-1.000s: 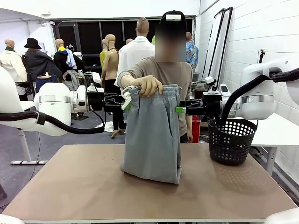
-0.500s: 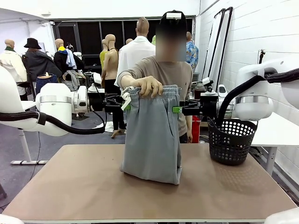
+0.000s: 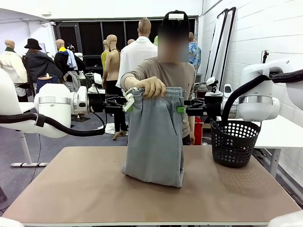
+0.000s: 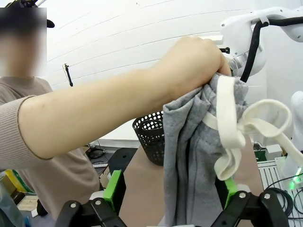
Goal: Fold the training pants.
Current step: Release the ends of the Training pants and then grab the overlapped ends.
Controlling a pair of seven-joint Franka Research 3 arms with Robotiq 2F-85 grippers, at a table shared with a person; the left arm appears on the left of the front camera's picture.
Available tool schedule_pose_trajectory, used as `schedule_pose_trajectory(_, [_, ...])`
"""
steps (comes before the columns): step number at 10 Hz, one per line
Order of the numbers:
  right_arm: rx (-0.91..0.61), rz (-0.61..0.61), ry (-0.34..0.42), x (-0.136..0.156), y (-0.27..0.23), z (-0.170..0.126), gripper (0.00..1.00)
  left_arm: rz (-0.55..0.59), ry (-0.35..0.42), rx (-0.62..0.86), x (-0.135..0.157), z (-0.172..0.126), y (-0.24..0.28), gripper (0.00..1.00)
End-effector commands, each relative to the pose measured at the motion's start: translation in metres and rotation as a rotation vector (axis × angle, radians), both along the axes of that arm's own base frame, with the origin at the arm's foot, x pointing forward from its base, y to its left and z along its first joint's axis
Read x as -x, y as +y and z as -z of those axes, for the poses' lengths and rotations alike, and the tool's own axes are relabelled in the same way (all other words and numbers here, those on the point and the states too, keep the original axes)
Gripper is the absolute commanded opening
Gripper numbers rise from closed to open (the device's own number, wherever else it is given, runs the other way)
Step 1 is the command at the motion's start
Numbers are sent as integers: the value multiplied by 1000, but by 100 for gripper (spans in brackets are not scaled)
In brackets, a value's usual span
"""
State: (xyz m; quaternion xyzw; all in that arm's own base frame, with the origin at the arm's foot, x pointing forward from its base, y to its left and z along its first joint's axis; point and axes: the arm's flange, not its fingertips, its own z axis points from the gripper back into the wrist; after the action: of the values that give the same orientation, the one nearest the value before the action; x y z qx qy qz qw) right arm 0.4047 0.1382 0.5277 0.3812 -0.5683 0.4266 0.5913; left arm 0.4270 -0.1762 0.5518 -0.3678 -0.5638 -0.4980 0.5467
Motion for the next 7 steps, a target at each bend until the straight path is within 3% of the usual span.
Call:
schedule_pose_trajectory(1, [-39,3,-19,-5,12,3,100,-3,25,-7,10,0,8,100])
schedule_pose_trajectory(5, [-89,-66,-34,-23,20,8,100,47,37,-23,8,3,1,100])
schedule_pose_trajectory(7, [-125,-119,2,-28,25,11,100,72,45,-35,7,5,-3,100])
